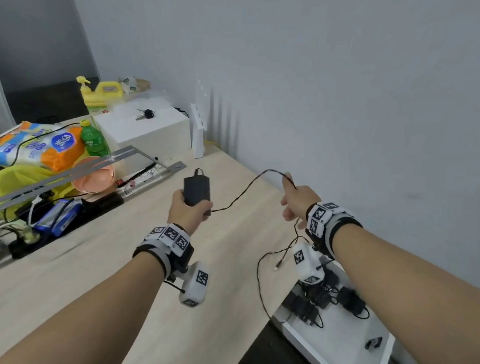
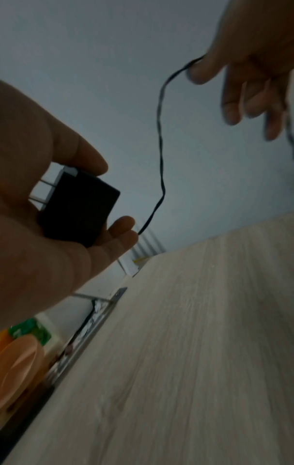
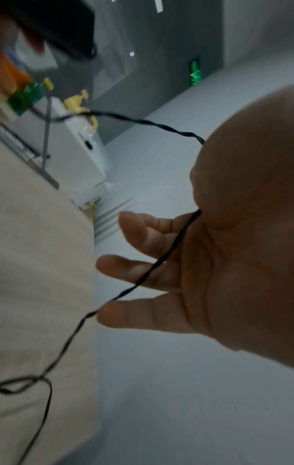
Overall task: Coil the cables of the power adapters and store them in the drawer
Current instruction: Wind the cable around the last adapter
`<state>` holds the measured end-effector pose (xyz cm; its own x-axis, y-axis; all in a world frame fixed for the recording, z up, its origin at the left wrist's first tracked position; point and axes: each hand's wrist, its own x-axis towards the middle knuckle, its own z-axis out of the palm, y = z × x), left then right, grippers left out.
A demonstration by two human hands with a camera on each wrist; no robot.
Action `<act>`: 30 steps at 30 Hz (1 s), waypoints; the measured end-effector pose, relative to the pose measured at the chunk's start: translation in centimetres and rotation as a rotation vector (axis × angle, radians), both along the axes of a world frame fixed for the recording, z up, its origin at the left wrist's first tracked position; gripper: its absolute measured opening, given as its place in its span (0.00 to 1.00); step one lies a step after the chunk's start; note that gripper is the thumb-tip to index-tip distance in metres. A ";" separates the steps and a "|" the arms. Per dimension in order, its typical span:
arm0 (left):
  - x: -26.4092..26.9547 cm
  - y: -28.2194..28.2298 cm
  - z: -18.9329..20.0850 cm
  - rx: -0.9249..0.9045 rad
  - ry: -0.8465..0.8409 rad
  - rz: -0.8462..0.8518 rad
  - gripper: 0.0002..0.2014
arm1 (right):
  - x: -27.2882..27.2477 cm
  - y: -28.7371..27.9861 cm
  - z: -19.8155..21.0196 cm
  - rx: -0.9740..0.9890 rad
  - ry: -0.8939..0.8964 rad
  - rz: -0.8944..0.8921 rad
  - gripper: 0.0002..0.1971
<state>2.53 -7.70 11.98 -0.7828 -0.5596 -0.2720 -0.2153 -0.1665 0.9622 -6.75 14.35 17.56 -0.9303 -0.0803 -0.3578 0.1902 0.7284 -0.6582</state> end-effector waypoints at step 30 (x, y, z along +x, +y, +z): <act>-1.9 -0.1 6.2 0.041 0.231 -0.223 0.18 | -0.6 -4.3 5.7 0.337 0.144 0.599 0.28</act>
